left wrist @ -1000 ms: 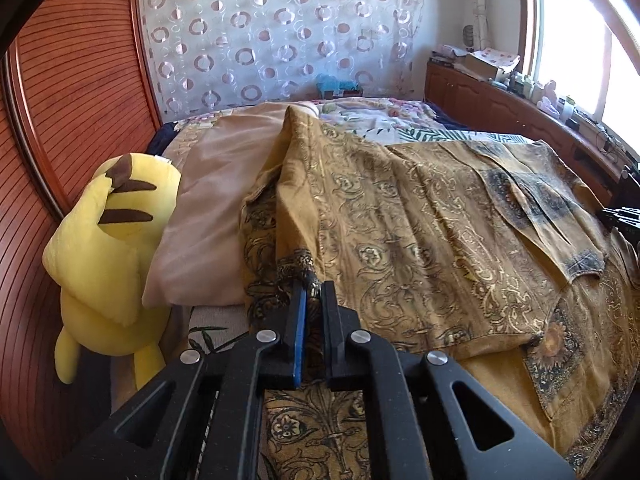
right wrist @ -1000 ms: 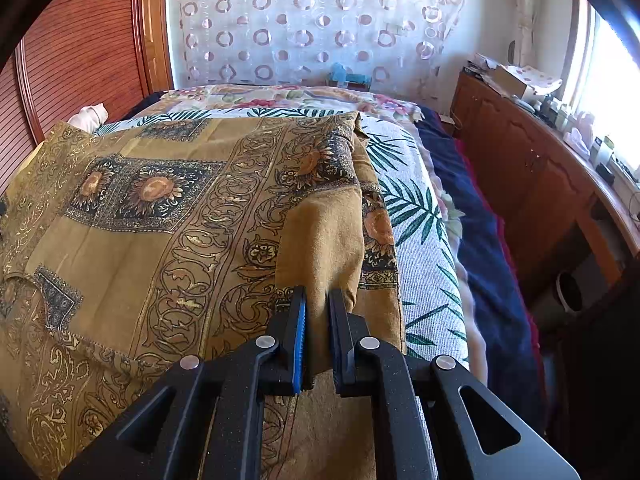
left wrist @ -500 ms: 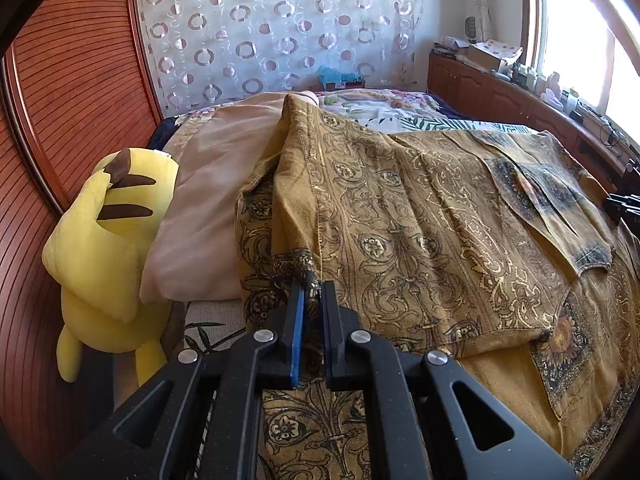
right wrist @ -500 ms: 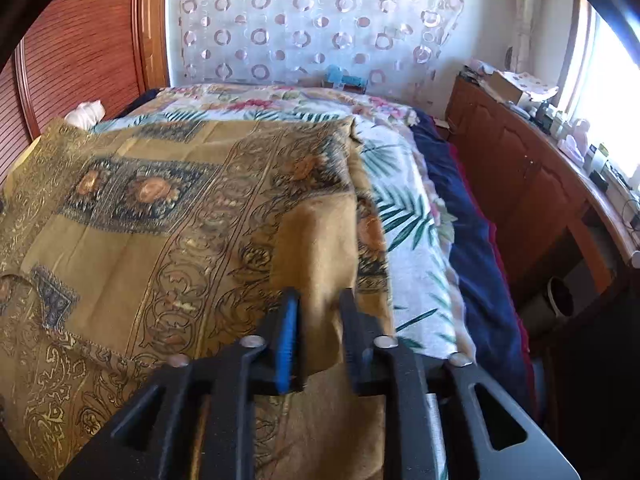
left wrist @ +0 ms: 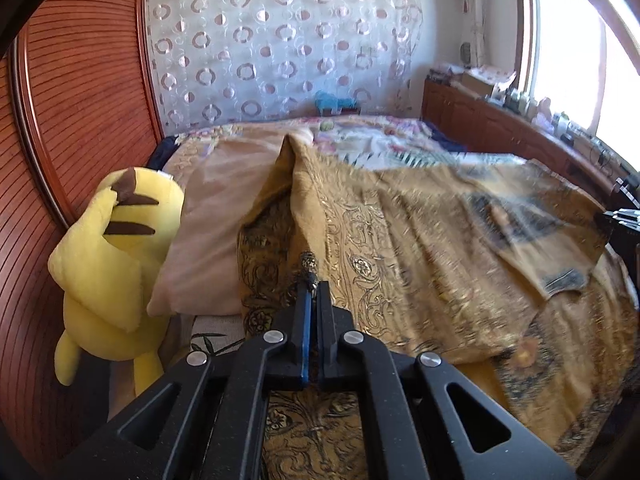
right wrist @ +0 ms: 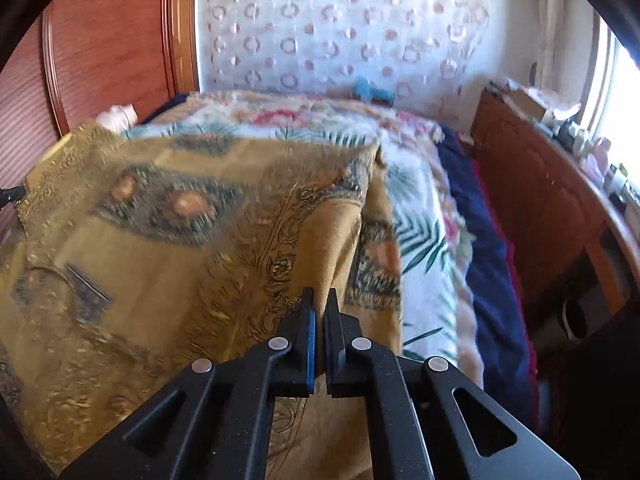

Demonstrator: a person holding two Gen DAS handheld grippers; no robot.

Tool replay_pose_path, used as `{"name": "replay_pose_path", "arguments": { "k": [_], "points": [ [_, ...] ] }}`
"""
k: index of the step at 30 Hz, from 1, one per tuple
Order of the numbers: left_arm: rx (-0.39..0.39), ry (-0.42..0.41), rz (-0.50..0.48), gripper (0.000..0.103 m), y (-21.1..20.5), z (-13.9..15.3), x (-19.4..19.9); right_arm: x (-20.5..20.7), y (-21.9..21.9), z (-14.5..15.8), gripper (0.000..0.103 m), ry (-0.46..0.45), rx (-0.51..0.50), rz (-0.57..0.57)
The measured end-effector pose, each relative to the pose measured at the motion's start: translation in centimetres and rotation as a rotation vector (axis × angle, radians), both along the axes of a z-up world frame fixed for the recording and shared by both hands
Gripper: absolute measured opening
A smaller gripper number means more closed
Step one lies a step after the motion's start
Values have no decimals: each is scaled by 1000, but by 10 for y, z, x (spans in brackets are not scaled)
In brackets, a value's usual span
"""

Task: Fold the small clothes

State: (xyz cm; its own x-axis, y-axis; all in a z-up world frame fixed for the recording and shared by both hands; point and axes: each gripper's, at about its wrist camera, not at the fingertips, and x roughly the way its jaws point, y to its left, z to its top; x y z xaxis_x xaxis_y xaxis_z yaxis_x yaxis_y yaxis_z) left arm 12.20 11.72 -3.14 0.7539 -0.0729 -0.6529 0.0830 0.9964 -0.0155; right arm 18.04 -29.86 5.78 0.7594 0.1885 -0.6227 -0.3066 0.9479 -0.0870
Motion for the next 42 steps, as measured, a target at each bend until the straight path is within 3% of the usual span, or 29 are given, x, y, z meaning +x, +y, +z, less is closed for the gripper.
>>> {"name": "replay_pose_path", "arguments": {
  "k": [8, 15, 21, 26, 35, 42],
  "points": [
    [-64, -76, -25, 3, -2, 30, -47, -46, -18, 32, 2, -85, 85, 7],
    [-123, -72, -10, 3, 9, 26, -89, -80, -40, 27, 2, -87, 92, 9],
    [-128, -48, 6, 3, 15, 16, -116, -100, -47, 26, 2, -69, 98, 14],
    [-104, 5, 10, 3, 14, 0, -116, -109, -47, 22, 2, -35, 89, 16],
    [-139, 108, 42, 3, 12, -34, -104, -93, -46, 1, 2, 44, 85, -22],
    [-133, 50, 42, 3, 12, -23, -111, -103, -41, 21, 2, 0, 108, -3]
  ]
}}
